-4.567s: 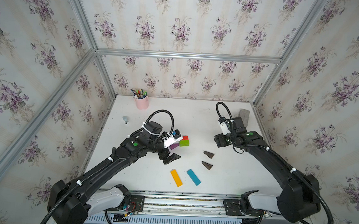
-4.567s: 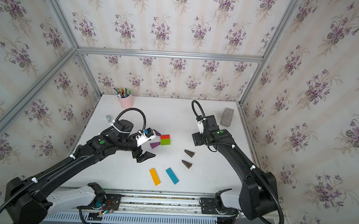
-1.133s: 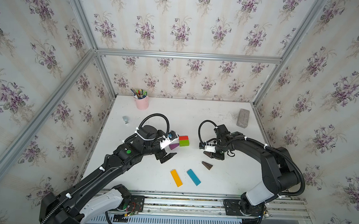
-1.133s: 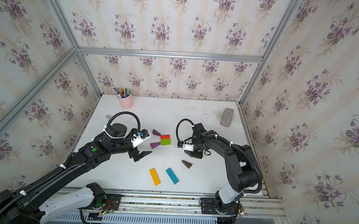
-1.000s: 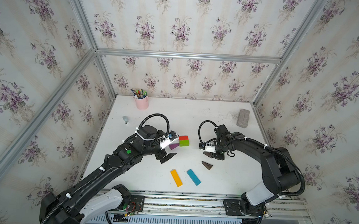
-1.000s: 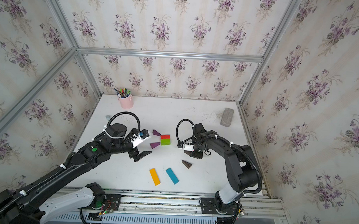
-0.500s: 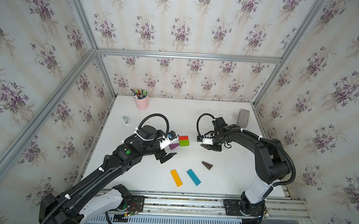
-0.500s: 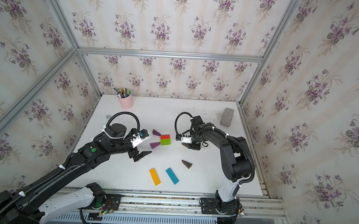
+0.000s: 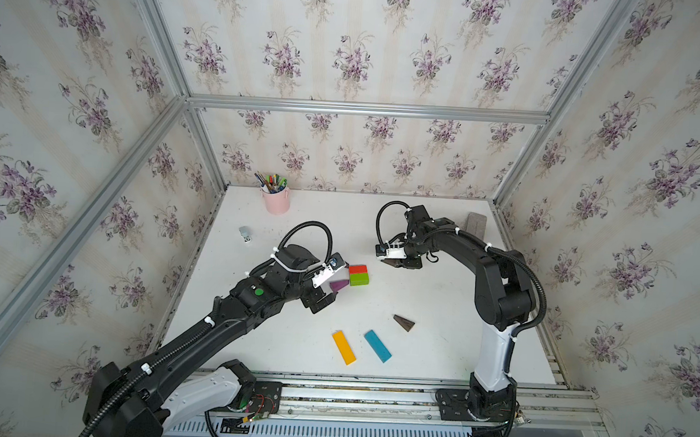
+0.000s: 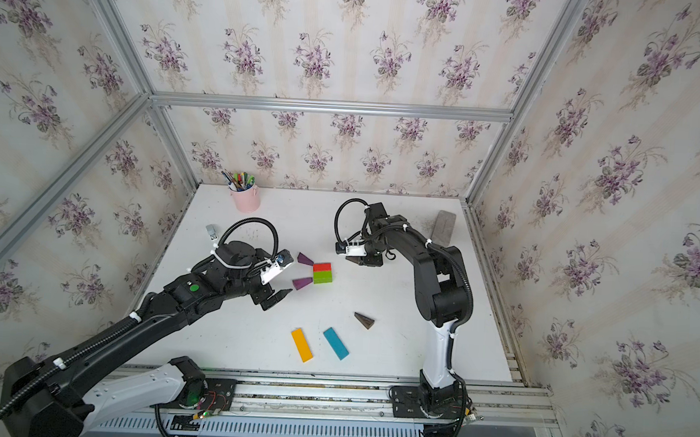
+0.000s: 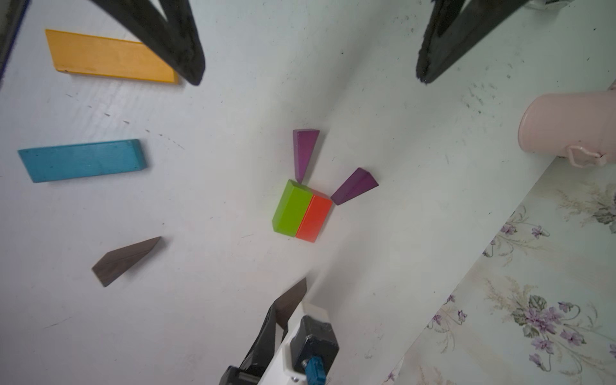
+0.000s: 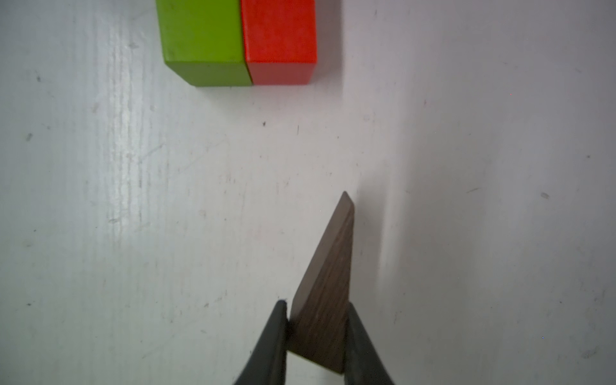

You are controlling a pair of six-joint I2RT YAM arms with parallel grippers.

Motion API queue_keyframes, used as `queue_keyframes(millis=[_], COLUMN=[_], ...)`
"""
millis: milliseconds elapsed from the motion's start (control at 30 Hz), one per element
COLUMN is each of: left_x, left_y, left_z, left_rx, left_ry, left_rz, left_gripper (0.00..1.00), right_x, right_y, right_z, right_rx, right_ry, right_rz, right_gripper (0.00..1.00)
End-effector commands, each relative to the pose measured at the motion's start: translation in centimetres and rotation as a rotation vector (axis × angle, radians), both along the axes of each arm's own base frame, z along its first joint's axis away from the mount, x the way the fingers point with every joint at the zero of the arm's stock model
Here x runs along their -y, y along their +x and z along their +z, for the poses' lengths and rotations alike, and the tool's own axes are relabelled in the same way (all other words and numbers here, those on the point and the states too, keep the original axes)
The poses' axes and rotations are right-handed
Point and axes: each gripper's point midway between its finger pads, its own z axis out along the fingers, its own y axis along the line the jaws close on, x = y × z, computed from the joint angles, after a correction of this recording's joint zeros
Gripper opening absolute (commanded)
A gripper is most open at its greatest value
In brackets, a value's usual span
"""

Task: Assemble a small pinwheel with building blocks
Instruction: Assemble the building block at the center of the board.

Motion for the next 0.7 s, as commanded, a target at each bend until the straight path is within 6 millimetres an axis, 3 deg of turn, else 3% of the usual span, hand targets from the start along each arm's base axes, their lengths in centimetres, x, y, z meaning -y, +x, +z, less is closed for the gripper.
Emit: queue_keyframes(millis=[0, 333, 667], left_x=[-1.1, -1.4, -2.1], left_y=[1.1, 1.7, 2.3], left_z=[0.1, -0.6, -0.2], left_rx=[0.022, 0.020, 0.042], left_ry=[0.033, 0.063, 0.059], left_rz=[0.081, 0.101, 0.133], left_gripper=[1.00, 1.00, 1.00], right_x=[-0.8, -2.1, -4.3], right_y=[0.6, 3.4, 3.2], right_z=[-0.2, -1.0, -0.4], right_rx=[0.005, 0.028, 0.045], right_ry=[0.010, -0.047, 0.007], right_rz=[0.064, 0.199, 0.314], right_gripper=[0.21, 0.21, 0.23])
